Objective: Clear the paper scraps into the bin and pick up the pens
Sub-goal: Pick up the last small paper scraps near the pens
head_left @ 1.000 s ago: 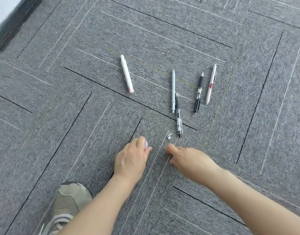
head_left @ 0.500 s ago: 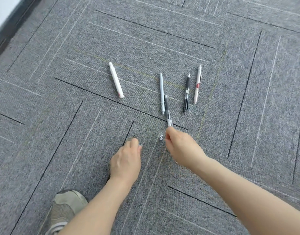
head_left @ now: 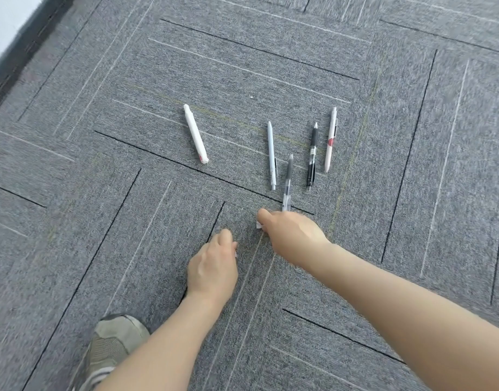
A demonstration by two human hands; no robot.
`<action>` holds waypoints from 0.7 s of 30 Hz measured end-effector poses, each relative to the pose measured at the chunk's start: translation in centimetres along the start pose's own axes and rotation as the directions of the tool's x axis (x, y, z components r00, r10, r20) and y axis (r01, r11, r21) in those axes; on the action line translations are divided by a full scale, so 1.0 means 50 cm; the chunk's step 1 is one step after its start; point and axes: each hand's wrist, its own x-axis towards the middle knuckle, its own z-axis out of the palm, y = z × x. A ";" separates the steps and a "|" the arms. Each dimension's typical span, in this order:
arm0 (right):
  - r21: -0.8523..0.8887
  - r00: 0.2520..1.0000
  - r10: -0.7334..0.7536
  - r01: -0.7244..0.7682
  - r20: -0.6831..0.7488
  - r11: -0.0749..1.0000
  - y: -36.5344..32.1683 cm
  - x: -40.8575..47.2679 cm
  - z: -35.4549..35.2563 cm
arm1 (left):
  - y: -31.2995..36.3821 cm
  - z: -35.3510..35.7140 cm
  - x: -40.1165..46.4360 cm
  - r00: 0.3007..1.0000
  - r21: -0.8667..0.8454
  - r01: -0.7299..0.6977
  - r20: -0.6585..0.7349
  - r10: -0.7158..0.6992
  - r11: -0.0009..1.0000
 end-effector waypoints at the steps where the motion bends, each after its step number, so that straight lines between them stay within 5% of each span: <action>1: 0.016 1.000 0.005 -0.005 0.009 1.000 0.000 0.001 -0.002 | 0.000 0.000 0.001 1.000 -0.015 0.011 -0.005 -0.011 1.000; 7: 0.300 0.993 0.101 -0.078 -0.063 0.951 0.030 -0.025 -0.003 | -0.002 0.000 0.007 0.987 -0.220 0.119 -0.078 -0.139 0.968; 13: 0.722 0.932 0.307 -0.077 -0.193 0.687 0.047 -0.090 -0.040 | 0.081 -0.052 0.015 0.981 -0.498 0.036 -0.146 -0.125 0.867; 18: 0.900 0.701 0.623 0.061 -0.347 0.432 0.124 -0.188 -0.133 | 0.305 -0.142 0.059 0.967 -0.761 -0.256 -0.204 0.155 0.596; 21: 0.893 0.499 0.743 0.194 -0.445 0.405 0.183 -0.289 -0.208 | 0.474 -0.195 0.060 0.908 -0.844 -0.353 -0.206 0.364 0.404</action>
